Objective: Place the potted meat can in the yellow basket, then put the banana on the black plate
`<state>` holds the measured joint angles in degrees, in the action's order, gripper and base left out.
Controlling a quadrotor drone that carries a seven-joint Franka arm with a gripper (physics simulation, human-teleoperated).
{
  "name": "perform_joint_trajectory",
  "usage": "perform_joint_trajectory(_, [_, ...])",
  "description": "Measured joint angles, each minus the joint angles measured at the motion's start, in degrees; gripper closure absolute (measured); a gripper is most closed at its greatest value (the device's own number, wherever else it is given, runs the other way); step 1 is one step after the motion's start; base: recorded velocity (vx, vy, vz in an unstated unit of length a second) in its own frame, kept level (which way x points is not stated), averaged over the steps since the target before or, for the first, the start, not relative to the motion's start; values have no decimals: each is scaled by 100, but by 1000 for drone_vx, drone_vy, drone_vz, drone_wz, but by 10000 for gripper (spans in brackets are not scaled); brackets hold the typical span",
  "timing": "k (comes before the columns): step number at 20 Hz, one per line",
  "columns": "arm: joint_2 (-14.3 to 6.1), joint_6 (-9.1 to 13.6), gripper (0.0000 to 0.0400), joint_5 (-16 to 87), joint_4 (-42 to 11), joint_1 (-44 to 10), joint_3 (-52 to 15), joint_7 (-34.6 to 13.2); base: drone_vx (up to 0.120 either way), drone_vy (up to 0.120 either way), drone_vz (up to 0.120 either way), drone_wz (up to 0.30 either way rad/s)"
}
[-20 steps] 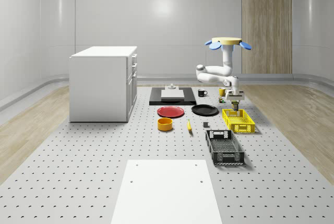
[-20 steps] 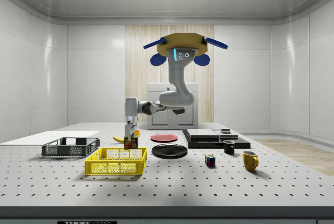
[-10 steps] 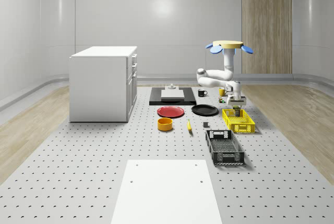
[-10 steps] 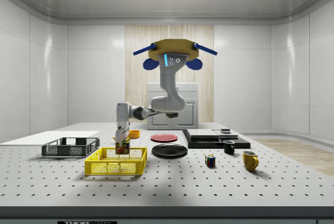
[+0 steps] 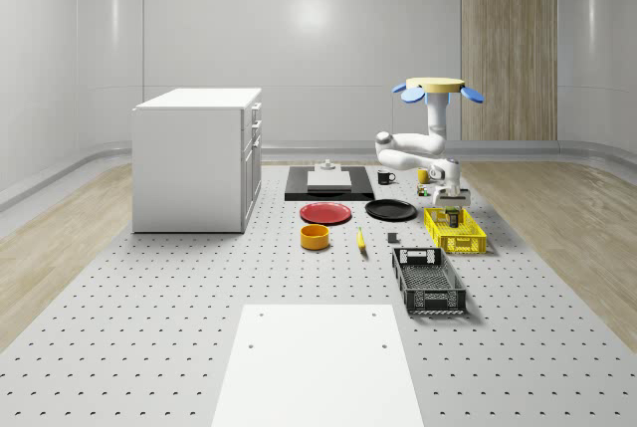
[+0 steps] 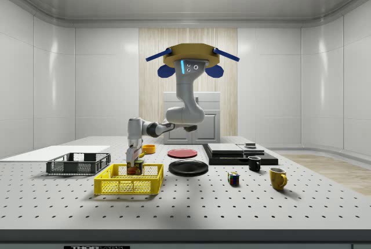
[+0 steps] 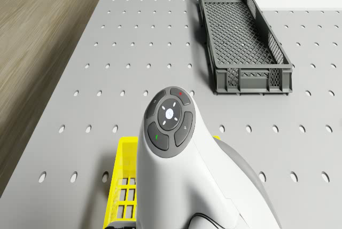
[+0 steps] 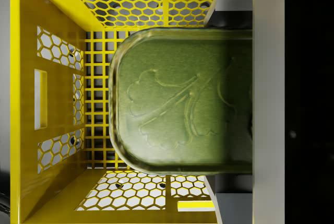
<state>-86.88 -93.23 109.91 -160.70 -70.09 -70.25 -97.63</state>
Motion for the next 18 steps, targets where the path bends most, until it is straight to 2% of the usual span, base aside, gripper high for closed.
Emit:
perform_joint_trajectory(8, [34, -196, 110, 471, 184, -96, 497, 32, 0, 0, 0, 0])
perform_joint_trajectory(13, [69, -218, 35, 549, 221, -102, 588, 70, 0, 0, 0, 0])
perform_joint_trajectory(15, [75, -173, 21, 470, 183, -76, 505, 81, 0, 0, 0, 0])
perform_joint_trajectory(18, [79, -96, 10, 323, 118, -34, 349, 91, 0, 0, 107, 0])
